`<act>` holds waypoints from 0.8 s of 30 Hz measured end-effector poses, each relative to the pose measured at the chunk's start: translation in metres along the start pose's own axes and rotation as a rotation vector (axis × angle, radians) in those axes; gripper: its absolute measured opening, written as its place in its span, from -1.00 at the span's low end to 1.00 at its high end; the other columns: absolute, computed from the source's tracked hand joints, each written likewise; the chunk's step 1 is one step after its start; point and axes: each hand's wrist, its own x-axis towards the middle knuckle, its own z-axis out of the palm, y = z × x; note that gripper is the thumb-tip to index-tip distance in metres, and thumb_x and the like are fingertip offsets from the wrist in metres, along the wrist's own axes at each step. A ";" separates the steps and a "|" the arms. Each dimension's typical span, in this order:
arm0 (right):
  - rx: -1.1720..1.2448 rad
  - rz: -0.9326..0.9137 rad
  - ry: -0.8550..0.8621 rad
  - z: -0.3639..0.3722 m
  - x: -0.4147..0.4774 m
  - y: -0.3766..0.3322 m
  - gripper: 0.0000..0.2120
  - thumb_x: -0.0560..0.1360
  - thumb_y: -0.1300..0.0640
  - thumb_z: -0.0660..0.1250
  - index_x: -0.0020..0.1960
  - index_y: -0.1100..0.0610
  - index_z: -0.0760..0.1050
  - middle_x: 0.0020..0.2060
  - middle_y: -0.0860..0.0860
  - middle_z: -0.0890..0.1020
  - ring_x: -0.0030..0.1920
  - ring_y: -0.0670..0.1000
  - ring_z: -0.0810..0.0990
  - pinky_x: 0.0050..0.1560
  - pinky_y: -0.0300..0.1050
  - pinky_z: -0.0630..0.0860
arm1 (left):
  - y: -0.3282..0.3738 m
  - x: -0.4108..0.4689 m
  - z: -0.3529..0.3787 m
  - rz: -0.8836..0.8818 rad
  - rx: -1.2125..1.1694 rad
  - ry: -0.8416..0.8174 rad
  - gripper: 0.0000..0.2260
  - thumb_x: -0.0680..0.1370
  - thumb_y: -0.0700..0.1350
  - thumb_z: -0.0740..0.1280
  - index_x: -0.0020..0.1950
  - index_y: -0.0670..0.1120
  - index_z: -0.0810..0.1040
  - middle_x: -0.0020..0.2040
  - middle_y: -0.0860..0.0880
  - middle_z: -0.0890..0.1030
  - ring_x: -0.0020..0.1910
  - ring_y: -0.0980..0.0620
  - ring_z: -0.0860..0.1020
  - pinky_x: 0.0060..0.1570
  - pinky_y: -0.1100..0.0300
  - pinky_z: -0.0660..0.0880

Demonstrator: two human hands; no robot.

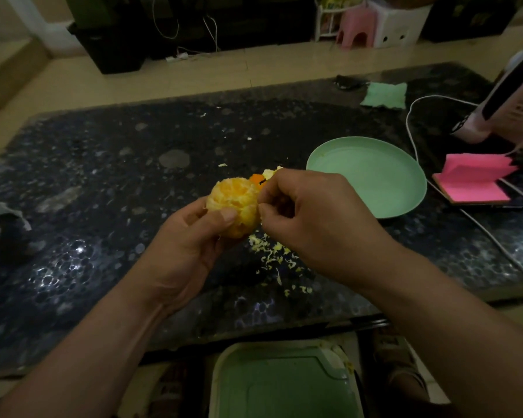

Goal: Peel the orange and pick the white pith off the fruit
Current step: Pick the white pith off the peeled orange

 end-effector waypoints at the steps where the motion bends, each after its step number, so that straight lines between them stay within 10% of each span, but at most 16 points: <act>1: -0.018 -0.011 0.012 0.001 0.000 0.000 -0.96 0.57 0.07 0.44 -0.06 -0.03 0.61 -0.26 -0.16 0.60 -0.25 -0.14 0.57 -0.21 -0.14 0.54 | 0.000 0.000 0.001 0.000 -0.004 -0.002 -0.62 0.52 -0.16 0.39 0.31 -0.26 0.61 0.22 -0.22 0.70 0.17 -0.09 0.69 0.15 0.11 0.64; 14: 0.514 0.140 -0.004 -0.001 -0.001 0.003 -0.89 0.55 0.24 0.44 -0.11 0.06 0.64 -0.35 -0.15 0.64 -0.35 -0.21 0.58 -0.29 -0.37 0.47 | 0.009 -0.006 0.005 -0.080 -0.140 -0.145 -0.43 0.33 0.05 0.67 0.26 -0.19 0.72 0.38 -0.27 0.62 0.35 -0.17 0.62 0.24 0.07 0.61; 21: 0.522 0.144 -0.028 -0.004 -0.001 0.001 -0.86 0.68 0.15 0.34 0.06 0.04 0.69 -0.16 0.02 0.72 -0.12 0.09 0.71 -0.05 0.20 0.66 | 0.014 -0.006 0.001 -0.067 -0.143 -0.101 -0.40 0.27 0.07 0.70 0.24 -0.16 0.74 0.37 -0.25 0.64 0.33 -0.16 0.64 0.22 0.10 0.62; 24: 0.481 0.111 -0.029 -0.003 -0.002 0.000 -0.95 0.64 0.12 0.42 0.06 0.03 0.67 -0.21 -0.09 0.71 -0.20 -0.10 0.68 -0.20 -0.21 0.60 | 0.015 -0.006 0.001 -0.047 -0.144 -0.115 -0.39 0.30 0.05 0.69 0.27 -0.20 0.71 0.37 -0.25 0.63 0.36 -0.17 0.62 0.24 0.08 0.61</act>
